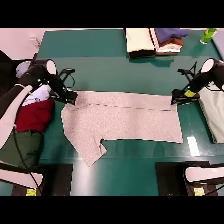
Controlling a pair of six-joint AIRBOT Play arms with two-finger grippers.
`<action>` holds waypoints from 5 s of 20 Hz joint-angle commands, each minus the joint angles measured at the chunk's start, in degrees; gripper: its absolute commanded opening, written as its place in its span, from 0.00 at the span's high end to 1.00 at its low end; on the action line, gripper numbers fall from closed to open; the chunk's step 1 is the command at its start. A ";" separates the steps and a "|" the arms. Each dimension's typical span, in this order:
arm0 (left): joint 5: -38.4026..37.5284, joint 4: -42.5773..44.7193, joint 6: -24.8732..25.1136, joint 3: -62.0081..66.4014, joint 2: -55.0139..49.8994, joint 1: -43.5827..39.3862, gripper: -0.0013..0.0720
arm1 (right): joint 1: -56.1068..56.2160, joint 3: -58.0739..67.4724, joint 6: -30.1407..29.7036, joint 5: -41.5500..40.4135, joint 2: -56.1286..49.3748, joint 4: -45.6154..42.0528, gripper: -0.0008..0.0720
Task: Fold the shirts.
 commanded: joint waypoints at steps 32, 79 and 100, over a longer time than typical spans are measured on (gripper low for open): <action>6.45 -1.03 -21.62 -39.43 33.86 -13.44 0.31 | 3.28 -43.69 6.69 -12.20 32.89 -2.10 0.97; 27.54 11.17 -12.26 -22.05 21.33 -5.14 0.95 | 3.30 -3.10 4.87 -6.10 5.55 -1.95 0.97; 26.01 0.70 -12.28 -16.26 17.16 -5.16 0.95 | -5.53 -7.76 0.61 -9.38 1.60 6.01 0.16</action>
